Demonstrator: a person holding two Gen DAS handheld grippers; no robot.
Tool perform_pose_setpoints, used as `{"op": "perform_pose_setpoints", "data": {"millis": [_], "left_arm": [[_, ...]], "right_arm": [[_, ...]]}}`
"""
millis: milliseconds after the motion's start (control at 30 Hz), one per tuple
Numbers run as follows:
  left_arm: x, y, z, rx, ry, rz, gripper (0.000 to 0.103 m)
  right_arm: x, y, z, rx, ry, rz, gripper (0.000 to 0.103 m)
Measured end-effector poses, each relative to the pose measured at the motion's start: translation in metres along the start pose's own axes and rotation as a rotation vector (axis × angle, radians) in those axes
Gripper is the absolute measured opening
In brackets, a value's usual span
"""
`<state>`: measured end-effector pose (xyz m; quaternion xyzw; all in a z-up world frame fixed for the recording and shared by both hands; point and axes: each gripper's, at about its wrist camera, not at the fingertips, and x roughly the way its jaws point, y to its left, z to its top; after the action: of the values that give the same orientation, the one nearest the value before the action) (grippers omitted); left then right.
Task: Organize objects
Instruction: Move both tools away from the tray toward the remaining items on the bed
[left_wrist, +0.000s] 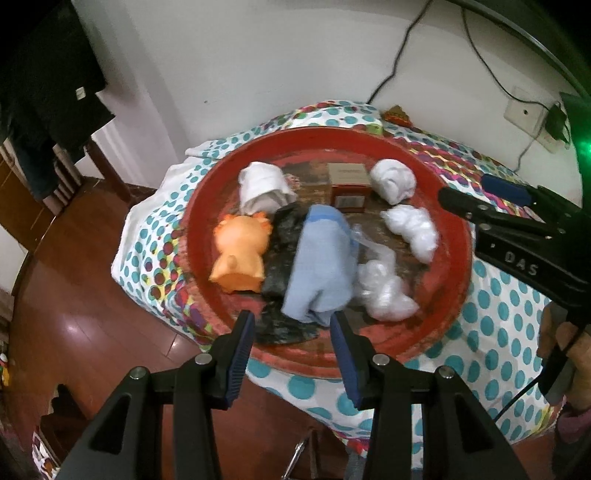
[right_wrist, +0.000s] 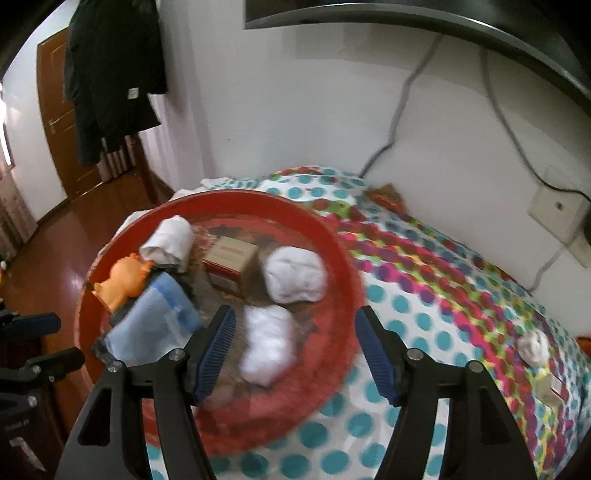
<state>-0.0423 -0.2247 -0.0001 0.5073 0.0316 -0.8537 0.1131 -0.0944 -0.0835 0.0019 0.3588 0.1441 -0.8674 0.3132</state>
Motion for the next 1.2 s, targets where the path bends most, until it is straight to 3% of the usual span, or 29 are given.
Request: {"op": "perform_pose_setpoints", "data": {"millis": [667, 933, 1067, 1200], "left_arm": [[0.002, -0.099, -0.004, 0.181, 0.018, -0.064, 0.043], [0.006, -0.131, -0.007, 0.215, 0.015, -0.089, 0.043], [0.006, -0.147, -0.007, 0.216, -0.012, -0.117, 0.043], [0.012, -0.169, -0.010, 0.245, -0.012, -0.140, 0.043]], "right_arm": [[-0.050, -0.168, -0.086, 0.287, 0.035, -0.199, 0.066], [-0.062, -0.211, -0.115, 0.353, 0.053, -0.256, 0.066], [-0.066, -0.230, -0.129, 0.387, 0.054, -0.285, 0.078], [-0.068, -0.248, -0.138, 0.426, 0.058, -0.302, 0.079]]}}
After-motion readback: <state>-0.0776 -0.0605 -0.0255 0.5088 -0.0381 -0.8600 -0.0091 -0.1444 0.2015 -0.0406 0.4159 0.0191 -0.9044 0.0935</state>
